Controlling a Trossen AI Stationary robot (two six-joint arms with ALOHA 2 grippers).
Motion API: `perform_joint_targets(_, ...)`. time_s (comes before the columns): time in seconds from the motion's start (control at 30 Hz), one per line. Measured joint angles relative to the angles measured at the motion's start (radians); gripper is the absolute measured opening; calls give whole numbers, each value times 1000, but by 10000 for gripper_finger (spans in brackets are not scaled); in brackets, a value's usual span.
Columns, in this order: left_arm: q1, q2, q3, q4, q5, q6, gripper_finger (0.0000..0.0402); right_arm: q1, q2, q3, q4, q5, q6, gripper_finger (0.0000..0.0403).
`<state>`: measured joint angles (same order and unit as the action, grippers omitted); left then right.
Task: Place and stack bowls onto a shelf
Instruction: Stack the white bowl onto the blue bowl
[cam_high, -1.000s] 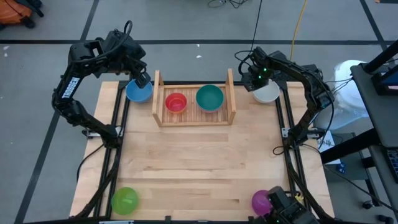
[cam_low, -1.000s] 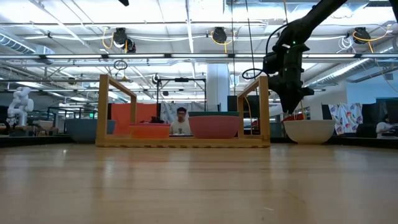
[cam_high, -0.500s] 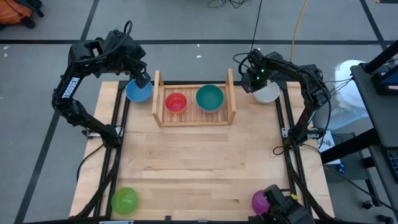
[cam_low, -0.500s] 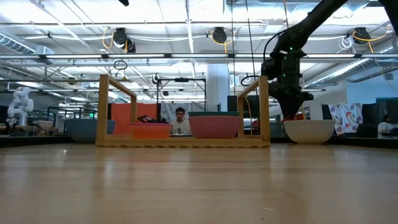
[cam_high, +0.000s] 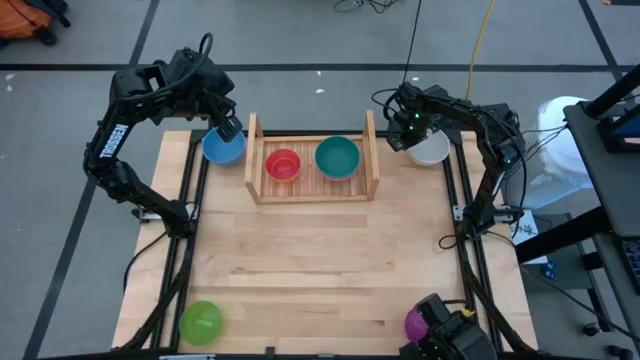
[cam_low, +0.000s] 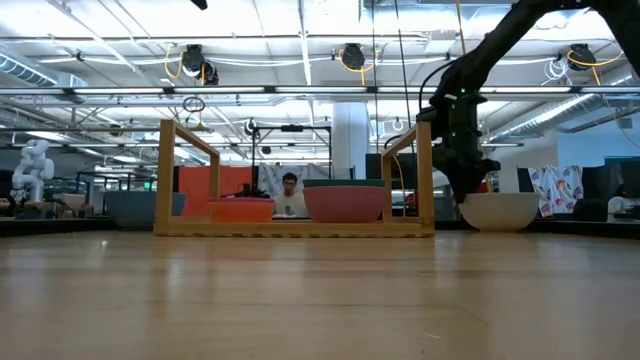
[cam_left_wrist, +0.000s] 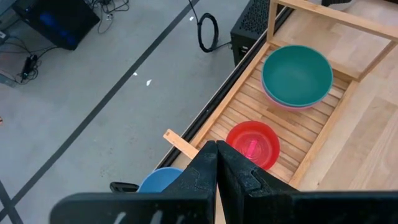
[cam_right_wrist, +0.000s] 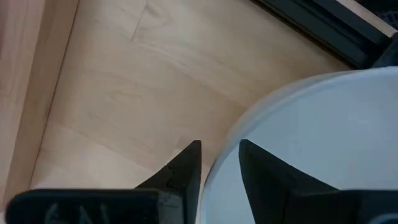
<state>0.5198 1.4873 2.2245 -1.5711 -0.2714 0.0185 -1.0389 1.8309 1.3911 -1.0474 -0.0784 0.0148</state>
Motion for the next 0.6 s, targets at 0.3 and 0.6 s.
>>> perform_joint_targets(0.3,0,0,0,0,0,0,8,1,-1,0,3,23,-47,10)
perform_joint_targets(0.6,0,0,0,0,0,0,8,14,-77,-1,-96,135,-206,1)
